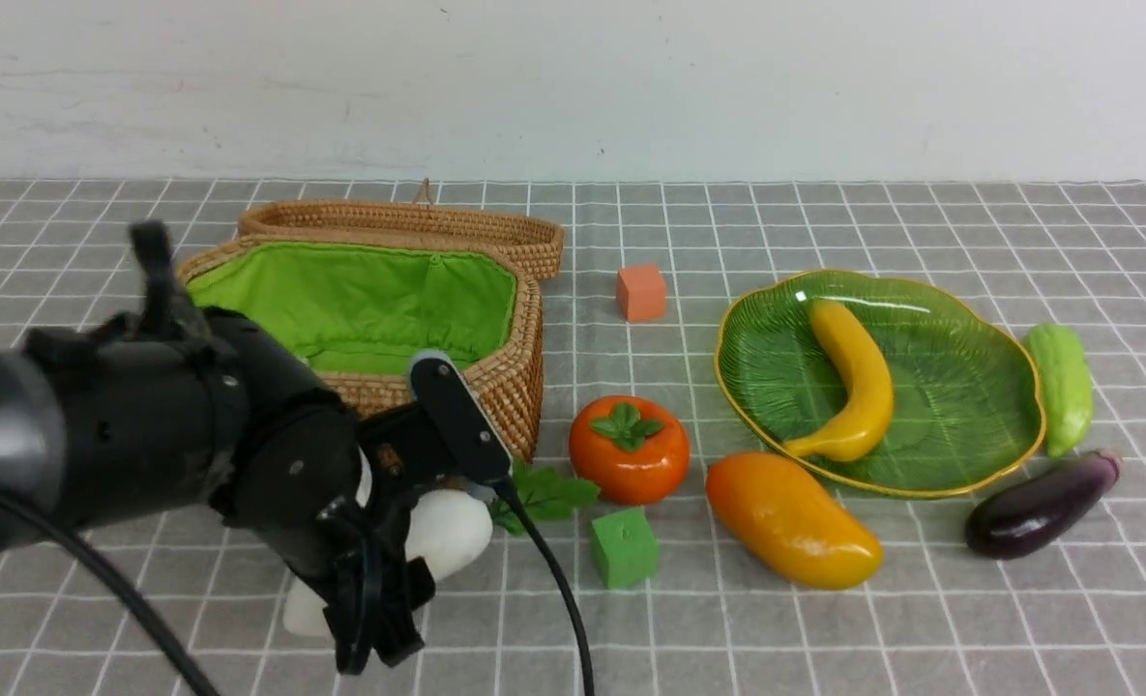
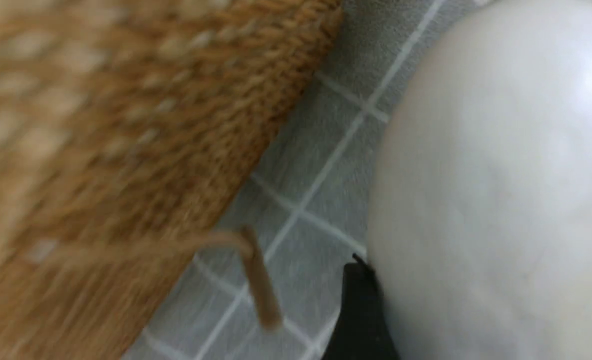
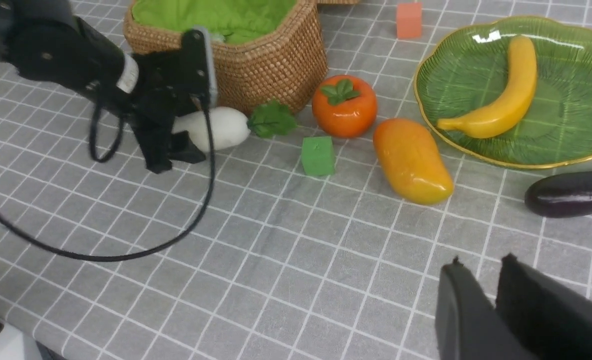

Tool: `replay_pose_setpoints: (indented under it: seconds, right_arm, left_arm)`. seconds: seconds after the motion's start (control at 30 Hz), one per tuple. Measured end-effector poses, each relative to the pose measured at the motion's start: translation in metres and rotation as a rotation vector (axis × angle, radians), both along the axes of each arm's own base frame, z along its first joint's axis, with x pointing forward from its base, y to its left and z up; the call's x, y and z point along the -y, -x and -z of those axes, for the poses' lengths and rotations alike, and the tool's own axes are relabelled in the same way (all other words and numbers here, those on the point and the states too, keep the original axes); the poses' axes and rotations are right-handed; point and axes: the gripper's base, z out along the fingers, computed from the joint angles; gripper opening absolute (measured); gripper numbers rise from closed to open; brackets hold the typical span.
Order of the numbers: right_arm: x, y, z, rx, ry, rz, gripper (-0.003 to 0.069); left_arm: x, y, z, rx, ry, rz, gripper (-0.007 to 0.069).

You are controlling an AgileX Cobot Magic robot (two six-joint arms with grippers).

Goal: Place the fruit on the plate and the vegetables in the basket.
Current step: Take a daikon with your left arm and place it on the basket on the left.

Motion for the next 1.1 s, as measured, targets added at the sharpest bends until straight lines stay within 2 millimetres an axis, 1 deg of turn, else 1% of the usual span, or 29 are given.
replay_pose_setpoints:
  seconds: [0.07, 0.13, 0.17, 0.23, 0.27, 0.3, 0.37, 0.4, 0.43, 0.5, 0.53, 0.57, 0.6, 0.7, 0.83, 0.87, 0.93, 0.97, 1.0, 1.03, 1.1]
  right_arm:
    - [0.0, -0.001, -0.002, 0.017, -0.01, 0.003, 0.0119]
    - [0.0, -0.002, -0.004, 0.047, -0.026, 0.009, 0.0119]
    - [0.0, -0.003, -0.006, 0.063, -0.035, 0.012, 0.0119]
    - [-0.001, -0.004, -0.008, 0.083, -0.046, 0.016, 0.0119]
    - [-0.001, -0.004, -0.008, 0.087, -0.048, 0.017, 0.0119]
    - [-0.001, -0.005, -0.01, 0.106, -0.058, 0.02, 0.0119]
    - [-0.001, -0.005, -0.012, 0.126, -0.069, 0.024, 0.012]
    - [-0.001, -0.006, -0.012, 0.13, -0.071, 0.025, 0.0123]
    - [-0.001, -0.006, -0.012, 0.13, -0.072, 0.025, 0.0123]
    - [-0.001, -0.006, -0.012, 0.13, -0.072, 0.024, 0.0124]
    - [-0.001, -0.006, -0.012, 0.128, -0.071, 0.024, 0.0125]
    - [-0.001, -0.005, -0.012, 0.127, -0.071, 0.024, 0.0125]
    - [-0.001, -0.005, -0.012, 0.121, -0.067, 0.023, 0.0125]
    - [-0.001, -0.005, -0.01, 0.106, -0.06, 0.019, 0.0127]
    - [-0.001, -0.004, -0.009, 0.096, -0.055, 0.017, 0.0127]
    - [-0.001, -0.004, -0.009, 0.095, -0.054, 0.017, 0.0127]
    - [-0.001, -0.004, -0.009, 0.095, -0.054, 0.017, 0.0127]
    - [-0.001, -0.004, -0.009, 0.095, -0.054, 0.017, 0.0127]
    - [-0.001, -0.004, -0.009, 0.095, -0.054, 0.017, 0.0127]
    - [-0.001, -0.004, -0.009, 0.095, -0.055, 0.017, 0.0127]
    - [-0.001, -0.004, -0.009, 0.095, -0.055, 0.017, 0.0127]
  left_arm:
    - [-0.004, 0.011, -0.02, 0.014, 0.038, 0.011, 0.0489]
    - [-0.007, 0.022, -0.048, 0.055, 0.084, 0.043, 0.0489]
    - [-0.008, 0.025, -0.067, 0.093, 0.108, 0.058, 0.0489]
    - [-0.01, 0.023, -0.09, 0.164, 0.122, 0.076, 0.0489]
    - [-0.01, 0.023, -0.091, 0.167, 0.122, 0.076, 0.0489]
    - [-0.015, 0.013, -0.114, 0.258, 0.109, 0.077, 0.0489]
    - [-0.023, -0.006, -0.132, 0.338, 0.068, 0.054, 0.0489]
    - [-0.027, -0.019, -0.137, 0.368, 0.041, 0.038, 0.0489]
    - [-0.029, -0.024, -0.138, 0.374, 0.031, 0.032, 0.0489]
    - [-0.035, -0.043, -0.135, 0.38, -0.013, 0.011, 0.0489]
    - [-0.041, -0.062, -0.124, 0.361, -0.075, 0.01, 0.0489]
    - [-0.041, -0.064, -0.123, 0.362, -0.085, 0.012, 0.0489]
    - [-0.043, -0.076, -0.111, 0.338, -0.13, 0.022, 0.0489]
    - [-0.045, -0.092, -0.083, 0.279, -0.228, 0.056, 0.0489]
    - [-0.044, -0.098, -0.072, 0.257, -0.262, 0.07, 0.0497]
    - [-0.044, -0.098, -0.072, 0.26, -0.266, 0.069, 0.0515]
    - [-0.045, -0.098, -0.074, 0.268, -0.265, 0.059, 0.058]
    - [-0.045, -0.098, -0.075, 0.271, -0.257, 0.045, 0.0627]
    - [-0.045, -0.097, -0.075, 0.272, -0.256, 0.042, 0.0632]
    - [-0.045, -0.097, -0.076, 0.269, -0.245, 0.022, 0.0655]
    - [-0.046, -0.096, -0.077, 0.264, -0.234, -0.004, 0.0664]
